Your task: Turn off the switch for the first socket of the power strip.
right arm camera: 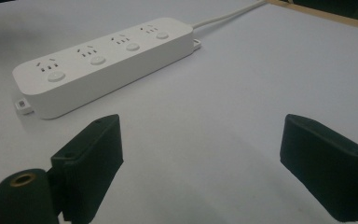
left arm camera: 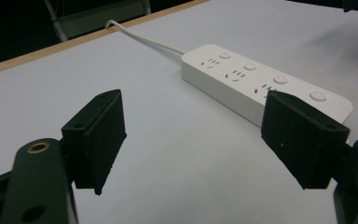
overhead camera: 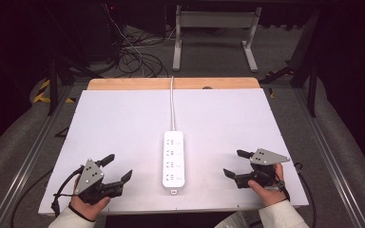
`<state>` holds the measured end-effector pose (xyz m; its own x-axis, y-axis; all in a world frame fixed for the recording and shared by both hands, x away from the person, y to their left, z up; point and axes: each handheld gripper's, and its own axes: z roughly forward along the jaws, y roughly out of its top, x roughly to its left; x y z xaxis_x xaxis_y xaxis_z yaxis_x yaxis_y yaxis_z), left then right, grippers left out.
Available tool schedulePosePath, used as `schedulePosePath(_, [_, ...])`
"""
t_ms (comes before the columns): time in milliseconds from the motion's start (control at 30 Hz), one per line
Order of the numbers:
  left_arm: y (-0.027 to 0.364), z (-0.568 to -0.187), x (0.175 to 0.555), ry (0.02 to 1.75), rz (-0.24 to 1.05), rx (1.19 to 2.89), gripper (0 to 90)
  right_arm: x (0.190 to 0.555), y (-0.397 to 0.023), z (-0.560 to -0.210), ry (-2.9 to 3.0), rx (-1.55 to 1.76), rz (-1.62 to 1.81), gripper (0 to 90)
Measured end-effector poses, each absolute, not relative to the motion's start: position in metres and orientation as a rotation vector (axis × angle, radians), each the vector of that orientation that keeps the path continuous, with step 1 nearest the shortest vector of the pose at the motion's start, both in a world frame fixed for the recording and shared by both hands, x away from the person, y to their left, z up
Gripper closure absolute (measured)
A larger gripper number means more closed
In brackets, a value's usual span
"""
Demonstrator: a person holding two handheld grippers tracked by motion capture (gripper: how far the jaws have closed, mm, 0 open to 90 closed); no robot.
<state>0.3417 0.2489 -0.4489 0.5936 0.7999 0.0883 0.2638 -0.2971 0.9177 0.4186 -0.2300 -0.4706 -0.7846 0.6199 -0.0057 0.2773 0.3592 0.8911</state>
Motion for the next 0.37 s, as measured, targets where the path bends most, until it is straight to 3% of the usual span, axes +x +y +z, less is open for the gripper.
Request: schedulePosePath(367, [0.2485,-0.4498,0.3418,0.854,0.698,1.844,21.6,0.4179,-0.2300,-0.4683,2.268,0.789,1.362,13.2])
